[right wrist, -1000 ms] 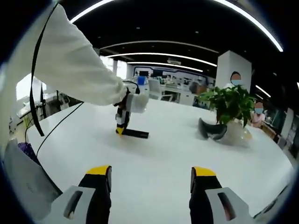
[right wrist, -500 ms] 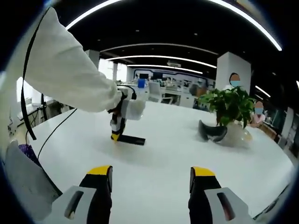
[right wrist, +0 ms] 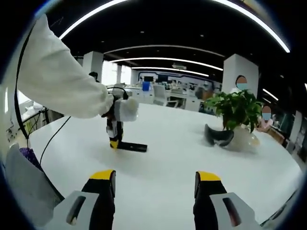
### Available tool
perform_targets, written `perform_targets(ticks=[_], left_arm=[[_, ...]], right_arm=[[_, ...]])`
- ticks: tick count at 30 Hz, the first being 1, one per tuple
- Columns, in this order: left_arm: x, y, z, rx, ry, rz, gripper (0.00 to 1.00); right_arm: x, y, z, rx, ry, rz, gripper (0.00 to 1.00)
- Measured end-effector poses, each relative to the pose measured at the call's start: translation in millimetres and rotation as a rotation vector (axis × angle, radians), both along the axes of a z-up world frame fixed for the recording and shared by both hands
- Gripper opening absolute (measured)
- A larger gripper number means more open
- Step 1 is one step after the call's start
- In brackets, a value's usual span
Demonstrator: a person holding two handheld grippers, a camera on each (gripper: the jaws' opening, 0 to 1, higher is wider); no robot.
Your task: Press the specified remote control buttons in sequence, fully releasing each button before pressing the next.
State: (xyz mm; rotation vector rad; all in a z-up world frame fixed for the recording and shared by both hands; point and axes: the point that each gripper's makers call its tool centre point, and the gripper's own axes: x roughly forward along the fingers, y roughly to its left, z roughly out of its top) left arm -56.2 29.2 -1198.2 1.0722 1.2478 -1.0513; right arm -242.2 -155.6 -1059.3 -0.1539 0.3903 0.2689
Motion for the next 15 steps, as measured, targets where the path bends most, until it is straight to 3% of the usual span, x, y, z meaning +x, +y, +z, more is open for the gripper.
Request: perform_targets(ticks=[15], left_arm=[[-24.6, -2.6, -1.0, 0.020, 0.003, -0.021, 0.23]], right_arm=[[0.9, -0.9, 0.6, 0.005, 0.000, -0.003, 0.66]])
